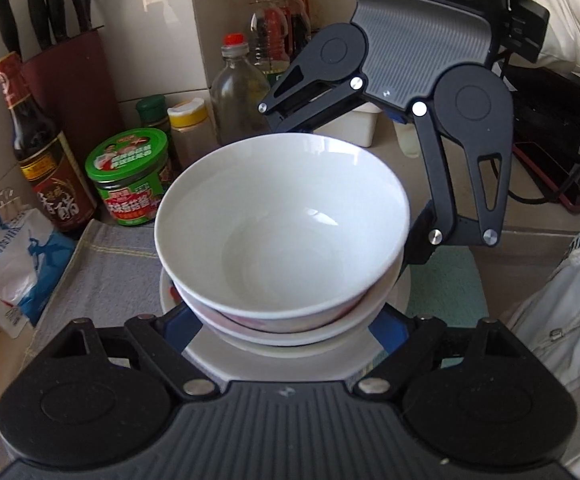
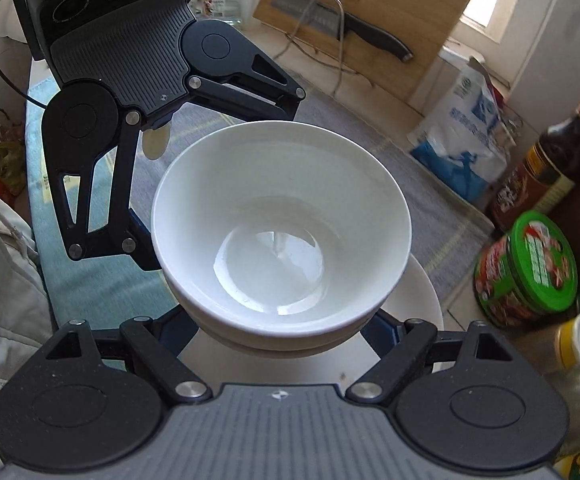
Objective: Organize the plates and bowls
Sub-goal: 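Carry the bowl stack with both grippers over the white plate stack, then lower the bowl stack onto the plates and open both grippers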
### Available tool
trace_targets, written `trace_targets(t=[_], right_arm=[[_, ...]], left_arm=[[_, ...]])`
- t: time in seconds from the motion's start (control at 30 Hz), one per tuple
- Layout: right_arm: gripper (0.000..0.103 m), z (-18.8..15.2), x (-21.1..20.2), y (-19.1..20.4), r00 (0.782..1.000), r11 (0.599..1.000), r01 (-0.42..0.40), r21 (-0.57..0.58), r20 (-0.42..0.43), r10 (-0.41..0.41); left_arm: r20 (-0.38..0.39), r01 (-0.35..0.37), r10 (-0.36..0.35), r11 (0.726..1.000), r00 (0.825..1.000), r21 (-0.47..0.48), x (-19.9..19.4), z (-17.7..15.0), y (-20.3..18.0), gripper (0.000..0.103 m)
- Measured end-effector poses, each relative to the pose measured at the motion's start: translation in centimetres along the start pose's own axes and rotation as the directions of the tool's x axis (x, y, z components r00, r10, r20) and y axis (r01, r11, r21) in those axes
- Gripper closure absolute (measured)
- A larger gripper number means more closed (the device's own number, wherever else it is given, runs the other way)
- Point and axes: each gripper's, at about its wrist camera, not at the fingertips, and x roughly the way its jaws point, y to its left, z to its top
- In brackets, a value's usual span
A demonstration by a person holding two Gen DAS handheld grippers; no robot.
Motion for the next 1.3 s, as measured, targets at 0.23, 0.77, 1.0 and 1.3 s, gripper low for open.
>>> trace_targets(t=[0.23,0.77,1.0,1.3], right_arm=[[0.013,-1.2,0.5,-1.2,1.000,1.000,-0.014,0.011,-0.016,0.014],[0.014,-1.2,1.2,-2.3,0.999,0.999,-0.031,0.024,-0.031,0.031],[0.014,-1.3,1.3,-2.3,0.999,0.999,-0.021,0.029,-0.029,0.021],[0.000,-1.3,0.5,-2.3,1.000,0.996,-0.025,0.082,0.012,0.024]], left_arm=[[-0.022,0.009,-0.010,1.000,1.000,-0.018,1.8,0.5,0.1,0.015],[-0.025,0.001,-0.003,0.998,1.000,-0.055,2.8,0.8,0.8,0.015],[-0.022,0.003,-0.004,0.999,1.000,-0.050,2.8,0.8,0.9,0.015],[-0.006,-0.037,0.036,0.998,0.999,-0.047,2.3,0.7,0.4,0.012]])
